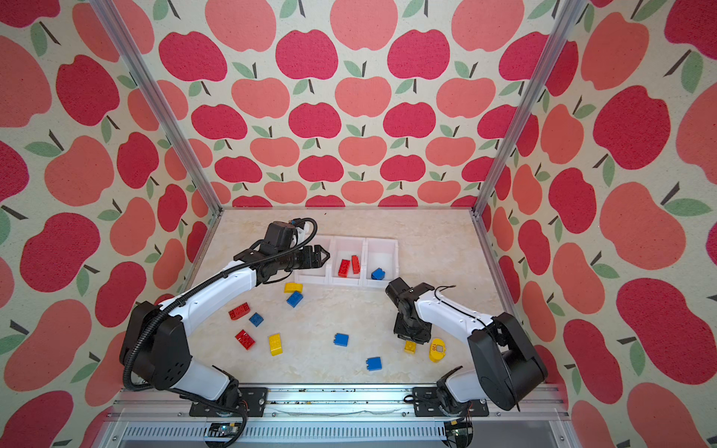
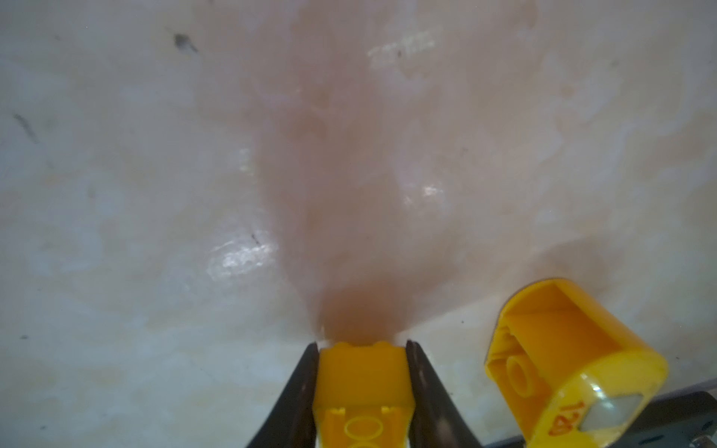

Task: Sort the legos into containers by color
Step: 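Close the right gripper on the yellow brick and lift it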

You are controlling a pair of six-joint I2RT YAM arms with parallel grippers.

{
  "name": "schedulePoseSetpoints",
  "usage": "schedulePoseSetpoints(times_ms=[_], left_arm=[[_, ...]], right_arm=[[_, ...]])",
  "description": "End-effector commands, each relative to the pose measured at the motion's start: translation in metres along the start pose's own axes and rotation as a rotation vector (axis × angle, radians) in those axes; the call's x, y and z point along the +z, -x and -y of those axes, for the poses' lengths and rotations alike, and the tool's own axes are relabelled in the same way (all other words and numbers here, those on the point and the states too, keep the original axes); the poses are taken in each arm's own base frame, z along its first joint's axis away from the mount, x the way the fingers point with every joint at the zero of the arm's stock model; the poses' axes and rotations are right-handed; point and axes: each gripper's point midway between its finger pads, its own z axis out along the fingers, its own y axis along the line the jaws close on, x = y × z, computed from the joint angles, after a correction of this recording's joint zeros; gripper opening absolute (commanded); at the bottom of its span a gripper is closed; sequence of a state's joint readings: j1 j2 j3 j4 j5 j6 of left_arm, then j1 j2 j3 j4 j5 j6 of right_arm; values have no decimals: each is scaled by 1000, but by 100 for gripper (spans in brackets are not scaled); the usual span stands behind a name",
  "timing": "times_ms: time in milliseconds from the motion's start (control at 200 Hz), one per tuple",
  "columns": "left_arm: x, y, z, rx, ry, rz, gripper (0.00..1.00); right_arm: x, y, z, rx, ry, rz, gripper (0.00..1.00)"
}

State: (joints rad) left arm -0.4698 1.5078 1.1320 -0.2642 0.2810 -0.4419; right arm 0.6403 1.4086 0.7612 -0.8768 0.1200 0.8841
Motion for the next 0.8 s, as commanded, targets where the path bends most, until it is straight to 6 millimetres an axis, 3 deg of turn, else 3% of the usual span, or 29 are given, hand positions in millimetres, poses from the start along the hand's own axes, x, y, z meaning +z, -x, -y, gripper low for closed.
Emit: schedulePoseSetpoints(times_ms=[0, 165, 465, 795], left_arm=[[-14, -2, -6, -36, 10, 21, 85], [-31, -13, -23, -86, 41, 34, 85], [-59, -38, -57, -179, 115, 48, 86], [-69, -64, -88, -265, 160, 39, 87]], right_arm=[[-18, 12, -13, -44, 14, 36, 25], [-52, 37, -50, -120, 83, 110, 24], [-108, 80, -141, -307, 231, 224, 23], [-139, 119, -234, -438, 375, 305, 23]])
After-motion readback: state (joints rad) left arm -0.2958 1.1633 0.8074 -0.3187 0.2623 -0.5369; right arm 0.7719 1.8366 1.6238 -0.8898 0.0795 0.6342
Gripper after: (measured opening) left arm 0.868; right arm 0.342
